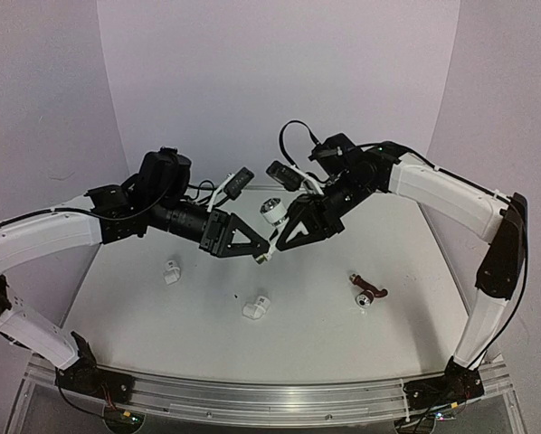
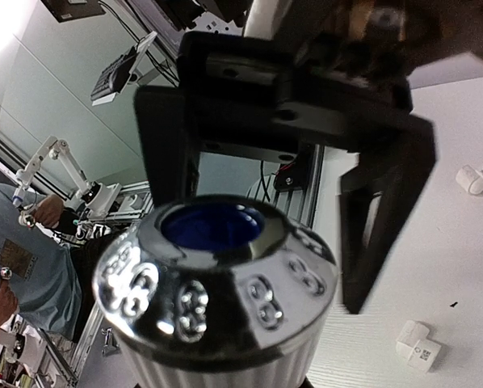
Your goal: Install the water faucets
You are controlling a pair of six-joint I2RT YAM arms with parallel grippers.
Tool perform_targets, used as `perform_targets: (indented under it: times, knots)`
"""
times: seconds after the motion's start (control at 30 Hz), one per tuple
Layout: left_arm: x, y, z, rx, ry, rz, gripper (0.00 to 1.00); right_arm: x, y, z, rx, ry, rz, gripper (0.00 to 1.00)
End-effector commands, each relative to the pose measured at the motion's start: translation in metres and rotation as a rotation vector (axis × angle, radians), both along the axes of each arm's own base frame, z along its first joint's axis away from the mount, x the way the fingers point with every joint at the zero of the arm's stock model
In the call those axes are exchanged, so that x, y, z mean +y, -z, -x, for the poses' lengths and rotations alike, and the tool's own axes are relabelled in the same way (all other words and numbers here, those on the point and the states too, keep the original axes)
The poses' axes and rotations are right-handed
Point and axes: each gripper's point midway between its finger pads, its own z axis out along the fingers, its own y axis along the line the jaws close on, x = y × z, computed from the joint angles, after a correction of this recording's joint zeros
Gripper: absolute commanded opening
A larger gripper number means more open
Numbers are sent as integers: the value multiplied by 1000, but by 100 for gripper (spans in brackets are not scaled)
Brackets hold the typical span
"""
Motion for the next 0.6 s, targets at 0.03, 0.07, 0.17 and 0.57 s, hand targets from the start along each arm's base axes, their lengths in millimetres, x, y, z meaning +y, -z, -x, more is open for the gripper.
perform_targets:
  times: [0.03,0.07,0.17,0.57]
  knots:
    - [32,-25,-35,-175,-299,-9,100,3,-9,-4,-81,31,8,0]
    - [38,-26,-39,-181,-343,-14,100,2,-10,-7,-105,46,13,0]
    - [72,-25,-67,-150,-627,-41,100,0,-13,-22,-193,121,48,0]
    - [89,75,-70,-155,-678,-273,100,-41,-13,-102,-362,465,139,0]
